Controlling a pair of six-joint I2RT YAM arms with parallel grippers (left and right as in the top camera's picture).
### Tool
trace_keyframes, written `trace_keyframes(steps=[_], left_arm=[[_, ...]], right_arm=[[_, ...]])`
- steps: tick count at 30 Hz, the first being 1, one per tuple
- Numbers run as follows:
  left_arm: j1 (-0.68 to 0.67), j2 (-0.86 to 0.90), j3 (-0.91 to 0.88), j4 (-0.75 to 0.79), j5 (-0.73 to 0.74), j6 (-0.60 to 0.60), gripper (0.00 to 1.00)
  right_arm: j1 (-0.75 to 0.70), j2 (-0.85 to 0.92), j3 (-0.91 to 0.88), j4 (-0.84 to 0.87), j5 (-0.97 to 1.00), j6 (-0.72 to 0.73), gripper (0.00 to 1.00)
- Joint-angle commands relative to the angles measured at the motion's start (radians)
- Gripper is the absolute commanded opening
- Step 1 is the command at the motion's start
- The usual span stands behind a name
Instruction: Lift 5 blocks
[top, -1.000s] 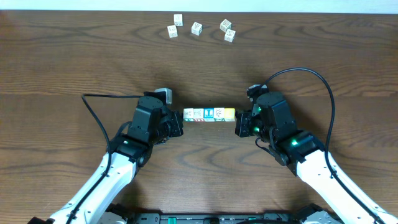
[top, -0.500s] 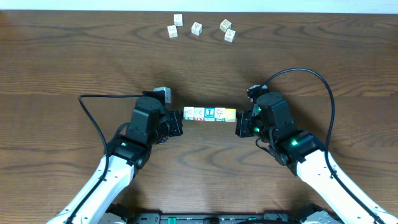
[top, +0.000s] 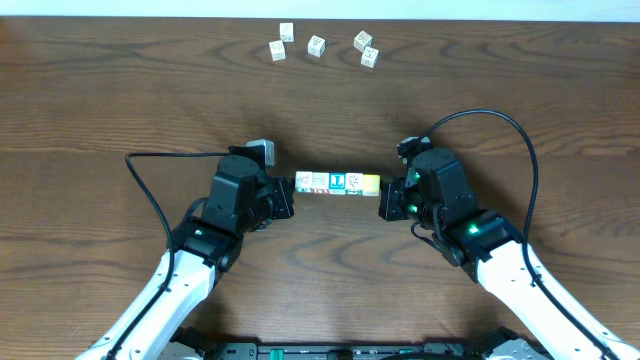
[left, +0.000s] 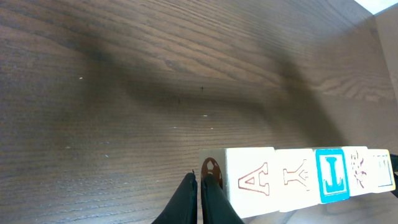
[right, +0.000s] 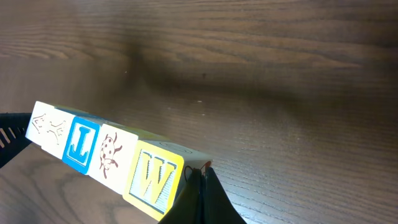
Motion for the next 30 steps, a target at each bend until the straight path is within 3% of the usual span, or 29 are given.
trace_keyframes(steps=[1,30], left_arm=[[-0.056,-0.022,0.037,0.034,0.254,-0.02,0.07],[-0.056,-0.022,0.037,0.033,0.254,-0.02,0.07]], right_arm=[[0.066,0.0,0.033,0.032,-0.279,0.018,0.01],[0.066,0.0,0.033,0.032,-0.279,0.053,0.01]])
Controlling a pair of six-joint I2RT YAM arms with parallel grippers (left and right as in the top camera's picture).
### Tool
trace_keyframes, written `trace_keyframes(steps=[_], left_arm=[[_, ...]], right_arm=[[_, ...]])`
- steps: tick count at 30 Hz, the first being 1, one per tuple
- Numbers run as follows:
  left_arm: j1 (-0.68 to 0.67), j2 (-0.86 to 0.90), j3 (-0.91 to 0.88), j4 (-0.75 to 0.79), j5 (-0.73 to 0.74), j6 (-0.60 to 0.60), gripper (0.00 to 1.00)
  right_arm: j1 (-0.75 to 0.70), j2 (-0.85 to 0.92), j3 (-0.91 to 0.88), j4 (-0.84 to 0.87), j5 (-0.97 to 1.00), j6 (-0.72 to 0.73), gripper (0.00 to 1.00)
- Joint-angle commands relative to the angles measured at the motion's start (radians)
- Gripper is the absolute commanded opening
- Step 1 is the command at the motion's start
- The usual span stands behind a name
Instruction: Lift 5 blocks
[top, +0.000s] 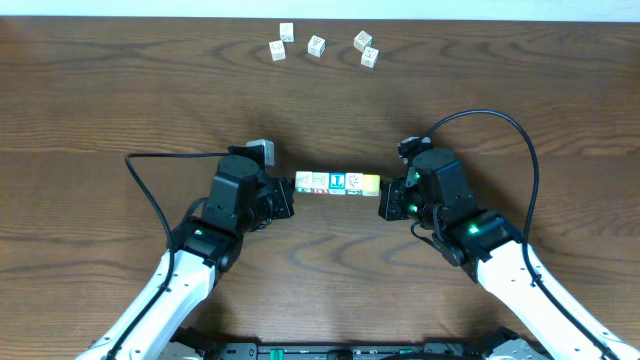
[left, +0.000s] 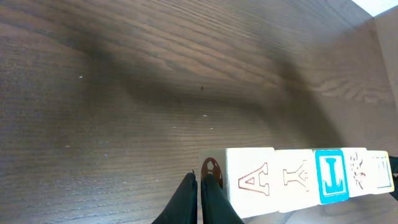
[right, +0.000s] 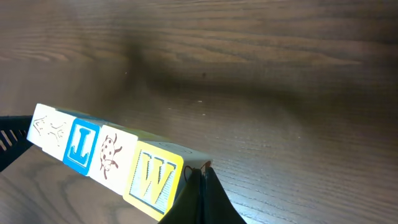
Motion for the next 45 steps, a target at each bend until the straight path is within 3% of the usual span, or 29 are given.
trace_keyframes(steps=[1,45], left_arm=[[-0.056,-0.022,0.037,0.033,0.254,-0.009,0.07],[-0.056,-0.022,0.037,0.031,0.254,-0.009,0.07]], right_arm=[[0.066,0.0,0.033,0.032,-0.279,0.031,0.01],[0.08,0.0,0.033,0.051,-0.279,0.031,0.01]])
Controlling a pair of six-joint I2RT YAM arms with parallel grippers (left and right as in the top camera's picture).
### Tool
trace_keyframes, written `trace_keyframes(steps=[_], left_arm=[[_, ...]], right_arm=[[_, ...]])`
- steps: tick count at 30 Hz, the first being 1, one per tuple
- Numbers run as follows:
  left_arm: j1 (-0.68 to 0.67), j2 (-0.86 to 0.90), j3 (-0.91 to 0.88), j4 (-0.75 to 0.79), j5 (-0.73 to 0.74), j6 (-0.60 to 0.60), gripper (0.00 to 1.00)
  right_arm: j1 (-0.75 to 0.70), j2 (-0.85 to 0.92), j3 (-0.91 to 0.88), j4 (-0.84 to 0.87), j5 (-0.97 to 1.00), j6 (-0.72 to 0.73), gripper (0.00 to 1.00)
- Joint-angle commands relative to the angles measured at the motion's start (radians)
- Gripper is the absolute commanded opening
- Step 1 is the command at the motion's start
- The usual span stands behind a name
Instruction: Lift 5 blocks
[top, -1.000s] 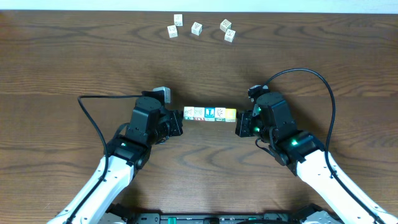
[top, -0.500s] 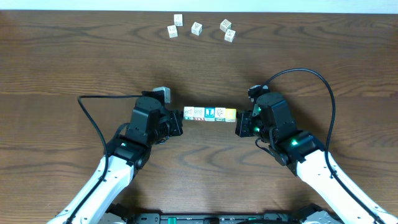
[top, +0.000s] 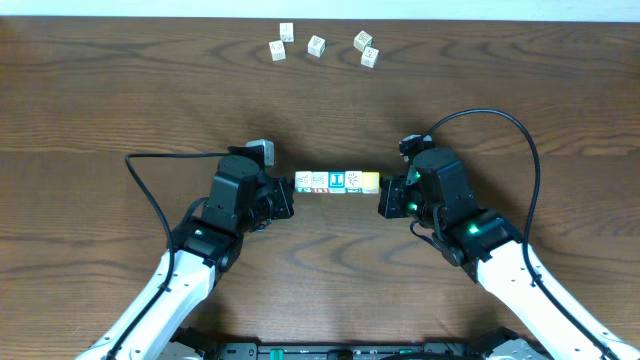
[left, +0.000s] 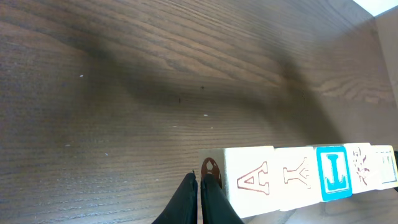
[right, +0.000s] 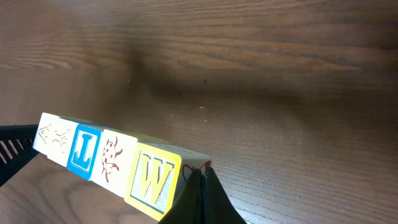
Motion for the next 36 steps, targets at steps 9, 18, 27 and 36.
trace_keyframes(steps=[9,18,27,36], left_arm=[[-0.056,-0.022,0.037,0.032,0.255,-0.008,0.07],[-0.056,-0.022,0.037,0.032,0.255,-0.008,0.07],[-0.056,-0.022,0.037,0.032,0.255,-0.008,0.07],[-0.058,-0.018,0.037,0.027,0.255,-0.008,0.07]], right_arm=[[0.08,0.0,0.032,0.032,-0.286,0.019,0.01],[0.08,0.0,0.032,0.032,-0.286,0.019,0.01],[0.082,0.0,0.032,0.032,-0.286,0.019,0.01],[0.083,0.002,0.032,0.031,-0.274,0.019,0.01]])
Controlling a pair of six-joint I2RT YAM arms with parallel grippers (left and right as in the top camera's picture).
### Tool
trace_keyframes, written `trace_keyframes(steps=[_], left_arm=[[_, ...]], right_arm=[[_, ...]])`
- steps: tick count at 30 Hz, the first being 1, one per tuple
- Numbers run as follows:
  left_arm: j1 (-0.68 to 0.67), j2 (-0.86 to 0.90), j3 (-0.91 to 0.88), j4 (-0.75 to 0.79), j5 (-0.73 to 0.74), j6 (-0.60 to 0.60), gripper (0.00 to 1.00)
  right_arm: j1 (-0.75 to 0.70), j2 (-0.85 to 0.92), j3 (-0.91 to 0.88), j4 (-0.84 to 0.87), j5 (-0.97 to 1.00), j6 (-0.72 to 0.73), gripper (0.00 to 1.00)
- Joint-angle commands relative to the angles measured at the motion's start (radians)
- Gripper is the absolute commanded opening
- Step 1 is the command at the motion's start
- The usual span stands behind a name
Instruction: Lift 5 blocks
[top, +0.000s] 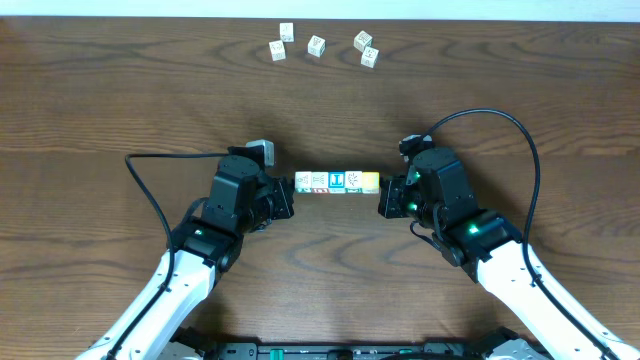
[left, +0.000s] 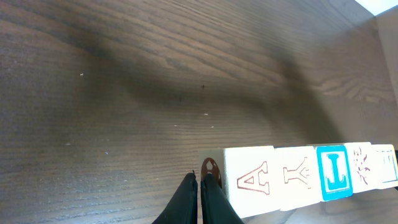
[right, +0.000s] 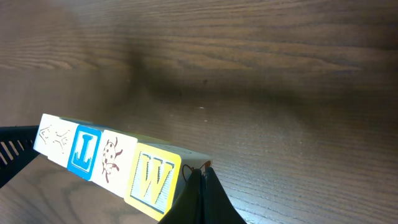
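Observation:
A row of several letter blocks (top: 337, 182) hangs pinched end to end between my two grippers, clear of the wood, with its shadow falling on the table beyond. My left gripper (top: 290, 186) is shut, and its tips (left: 200, 178) press on the end of the A block (left: 252, 180). After the A block come a Y, a blue L (left: 334, 171) and a ladybug block. My right gripper (top: 384, 199) is shut too. Its tips (right: 202, 174) push on the end of the yellow W block (right: 152, 180).
Several loose small blocks (top: 317, 45) lie scattered near the table's far edge (top: 320, 20). Dark wood tabletop (top: 100, 120) spreads to both sides of the arms. Black cables (top: 150, 190) loop beside each arm.
At the oldest moment both shut grippers were squeezing the block row from its two ends above the table. The row stayed whole and level in each later view, shifting only very slightly, and it hangs the same way now.

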Motion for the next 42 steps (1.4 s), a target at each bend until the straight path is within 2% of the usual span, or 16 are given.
trace_keyframes(steps=[1,36,42], left_arm=[[-0.058,-0.018,0.037,0.03,0.254,-0.008,0.07],[-0.058,0.012,0.036,-0.015,0.249,-0.008,0.08],[-0.092,0.016,0.036,-0.016,0.22,-0.008,0.07]], right_arm=[[0.082,0.003,0.033,0.031,-0.272,0.018,0.01],[0.085,0.069,0.033,0.047,-0.283,0.045,0.01],[0.113,0.069,0.033,0.046,-0.279,0.053,0.01]])
